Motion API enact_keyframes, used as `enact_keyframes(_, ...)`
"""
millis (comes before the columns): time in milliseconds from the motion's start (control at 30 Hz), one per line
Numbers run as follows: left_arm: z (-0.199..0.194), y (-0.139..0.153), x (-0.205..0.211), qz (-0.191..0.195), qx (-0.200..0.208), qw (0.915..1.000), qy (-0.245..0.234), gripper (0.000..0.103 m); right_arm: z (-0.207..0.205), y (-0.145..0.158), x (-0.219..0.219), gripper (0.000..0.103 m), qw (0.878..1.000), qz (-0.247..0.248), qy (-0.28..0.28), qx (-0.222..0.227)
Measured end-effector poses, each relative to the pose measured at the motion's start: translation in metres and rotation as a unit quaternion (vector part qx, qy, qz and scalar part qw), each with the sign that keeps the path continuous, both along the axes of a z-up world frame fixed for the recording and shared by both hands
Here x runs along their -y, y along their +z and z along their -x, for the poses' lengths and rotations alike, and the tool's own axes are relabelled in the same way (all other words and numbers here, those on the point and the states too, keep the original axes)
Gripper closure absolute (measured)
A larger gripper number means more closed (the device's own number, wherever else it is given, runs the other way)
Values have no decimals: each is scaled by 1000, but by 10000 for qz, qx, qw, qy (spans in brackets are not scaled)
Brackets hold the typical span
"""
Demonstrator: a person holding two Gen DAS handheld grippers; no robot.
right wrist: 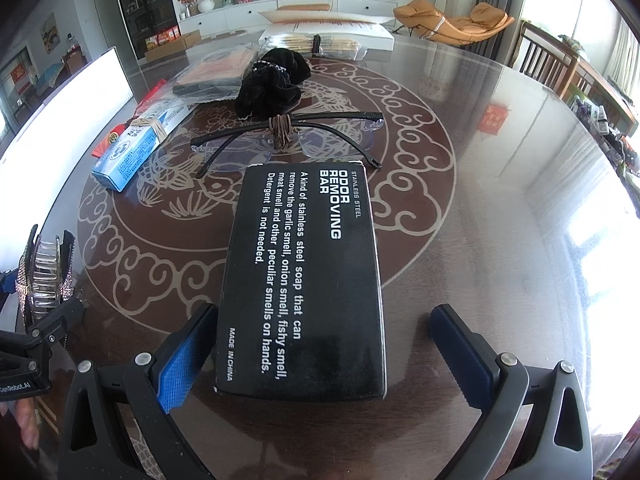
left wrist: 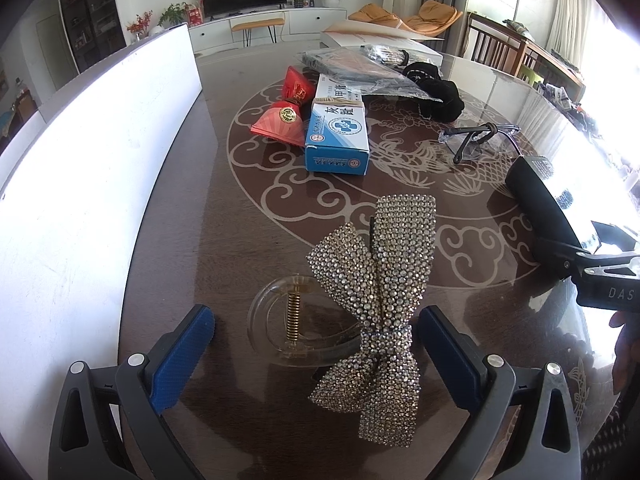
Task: Organize objects
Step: 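Grasp the black Odor Removing Bar box with the right gripper, then lift the bow clip and black box toward the white bin with both grippers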
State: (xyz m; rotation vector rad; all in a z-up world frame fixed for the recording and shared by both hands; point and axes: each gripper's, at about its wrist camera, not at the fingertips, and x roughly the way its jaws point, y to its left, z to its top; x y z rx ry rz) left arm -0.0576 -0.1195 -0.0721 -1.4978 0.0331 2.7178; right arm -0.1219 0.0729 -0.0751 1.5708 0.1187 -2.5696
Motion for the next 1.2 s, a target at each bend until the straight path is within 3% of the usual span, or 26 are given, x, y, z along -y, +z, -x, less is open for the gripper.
enact_keyframes(33,-1,2,1,25,-83,10000,21,13,6,1,3,0,9998,117,98,113)
enact_keyframes(67,-2,4,3,-6,-155,9999,8,28,11,4,5,2,9991,314,204,197)
enact_keyframes(100,-4,6,3,8,-217,9998,-26,51,13,7,7,19,9983,460,286,217)
enact_keyframes(133,-6,9,3,48,-270,9996,-48,51,16,10,9,43,9984,410,315,210)
enact_keyframes(233,-12,17,9,-292,-438,9985,-131,52,17,17,11,44,9971,543,430,330)
enact_keyframes(400,-38,48,23,-823,-725,9939,-109,52,-11,46,21,44,9955,809,496,72)
enact_keyframes(600,-72,112,53,-1462,-1209,9818,-117,52,-37,102,65,44,9878,1261,871,-271)
enact_keyframes(700,-87,148,84,-1447,-1605,9764,16,52,-45,133,106,44,9791,1587,1194,-438)
enact_keyframes(833,-91,173,141,-911,-1842,9774,489,52,-52,172,176,44,9615,2016,1774,-586)
enact_keyframes(933,-83,170,192,-453,-1624,9809,968,52,-55,183,239,44,9496,2151,2215,-539)
enact_keyframes(1033,-69,148,240,111,-1041,9814,1607,50,-55,173,295,42,9423,2236,2468,-345)
enact_keyframes(1067,-64,136,255,259,-781,9798,1823,43,-53,165,313,39,9408,2217,2557,-164)
enact_keyframes(1100,-60,124,269,339,-543,9767,2048,27,-51,154,328,28,9398,2177,2634,47)
enact_keyframes(1133,-59,113,282,361,-337,9728,2261,21,-50,145,339,23,9403,2131,2646,206)
enact_keyframes(1200,-63,97,301,254,-39,9659,2575,18,-51,135,345,23,9419,2100,2607,262)
